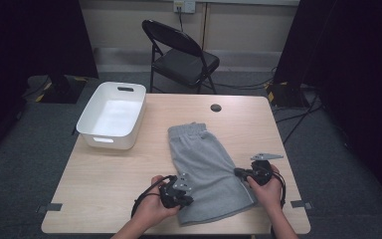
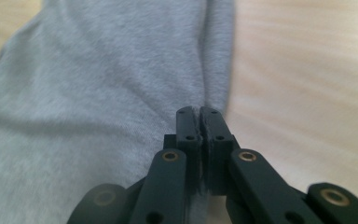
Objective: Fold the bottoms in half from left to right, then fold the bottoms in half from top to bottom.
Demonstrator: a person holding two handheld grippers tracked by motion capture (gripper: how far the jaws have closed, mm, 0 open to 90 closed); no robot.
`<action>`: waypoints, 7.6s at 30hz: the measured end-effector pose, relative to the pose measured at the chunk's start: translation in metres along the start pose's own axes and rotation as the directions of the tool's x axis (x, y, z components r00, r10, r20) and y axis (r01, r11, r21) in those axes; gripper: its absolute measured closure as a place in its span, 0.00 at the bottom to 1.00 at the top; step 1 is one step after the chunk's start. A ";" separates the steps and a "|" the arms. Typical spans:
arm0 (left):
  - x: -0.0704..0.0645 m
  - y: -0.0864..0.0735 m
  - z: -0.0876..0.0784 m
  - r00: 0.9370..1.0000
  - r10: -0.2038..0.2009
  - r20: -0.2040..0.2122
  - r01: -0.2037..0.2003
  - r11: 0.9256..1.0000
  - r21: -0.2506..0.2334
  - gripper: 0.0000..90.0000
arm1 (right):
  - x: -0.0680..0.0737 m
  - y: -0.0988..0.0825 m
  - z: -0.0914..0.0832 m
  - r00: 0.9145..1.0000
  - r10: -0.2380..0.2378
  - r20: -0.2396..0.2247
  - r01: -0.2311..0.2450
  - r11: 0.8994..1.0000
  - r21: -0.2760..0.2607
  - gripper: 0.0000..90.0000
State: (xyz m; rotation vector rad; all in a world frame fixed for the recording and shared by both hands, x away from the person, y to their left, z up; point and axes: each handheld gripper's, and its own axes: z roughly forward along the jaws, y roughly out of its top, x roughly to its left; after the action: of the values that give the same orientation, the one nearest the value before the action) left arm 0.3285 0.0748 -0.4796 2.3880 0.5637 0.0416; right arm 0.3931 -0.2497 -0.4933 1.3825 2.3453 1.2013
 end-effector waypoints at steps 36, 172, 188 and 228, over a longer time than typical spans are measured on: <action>0.091 -0.006 -0.023 0.940 -0.216 -0.263 0.156 0.961 -0.229 0.39 | 0.014 0.036 0.040 0.993 -0.112 -0.021 0.112 0.994 0.010 0.97; 0.170 0.041 0.024 0.883 -0.310 -0.352 0.260 0.948 -0.183 0.58 | 0.001 0.081 0.090 0.989 -0.105 0.102 0.105 0.994 0.000 0.73; 0.168 0.037 0.023 0.892 -0.375 -0.254 0.322 0.919 -0.226 0.96 | 0.003 0.077 0.089 0.996 0.016 0.086 -0.014 1.000 -0.028 0.91; 0.166 0.073 -0.016 0.902 -0.301 -0.310 0.209 0.932 -0.296 0.99 | -0.003 0.104 0.055 0.997 0.062 0.038 -0.058 0.992 -0.116 0.94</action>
State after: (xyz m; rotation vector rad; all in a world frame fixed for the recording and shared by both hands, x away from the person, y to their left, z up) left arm 0.5037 0.1024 -0.4414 2.0441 0.9783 0.4082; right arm 0.4910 -0.1954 -0.4567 1.4347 2.1849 1.2886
